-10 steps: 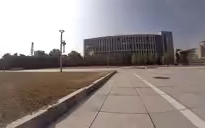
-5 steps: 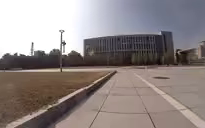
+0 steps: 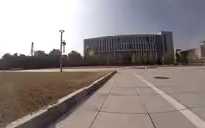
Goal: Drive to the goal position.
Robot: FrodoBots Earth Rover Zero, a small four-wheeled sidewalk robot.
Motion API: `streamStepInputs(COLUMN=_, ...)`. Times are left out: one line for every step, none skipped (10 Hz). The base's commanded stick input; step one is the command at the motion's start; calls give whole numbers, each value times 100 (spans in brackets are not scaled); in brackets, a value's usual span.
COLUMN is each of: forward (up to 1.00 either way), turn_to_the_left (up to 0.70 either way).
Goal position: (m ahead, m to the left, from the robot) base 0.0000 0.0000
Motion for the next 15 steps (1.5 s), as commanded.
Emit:
streamStepInputs(forward=4, turn_to_the_left=0)
streamStepInputs(forward=4, turn_to_the_left=0)
streamStepInputs(forward=4, turn_to_the_left=0)
streamStepInputs(forward=4, turn_to_the_left=0)
streamStepInputs(forward=4, turn_to_the_left=0)
streamStepInputs(forward=4, turn_to_the_left=0)
streamStepInputs(forward=4, turn_to_the_left=0)
streamStepInputs(forward=4, turn_to_the_left=0)
streamStepInputs(forward=4, turn_to_the_left=0)
streamStepInputs(forward=4, turn_to_the_left=0)
streamStepInputs(forward=4, turn_to_the_left=0)
streamStepInputs(forward=4, turn_to_the_left=0)
streamStepInputs(forward=4, turn_to_the_left=0)
streamStepInputs(forward=4, turn_to_the_left=0)
streamStepInputs(forward=4, turn_to_the_left=0)
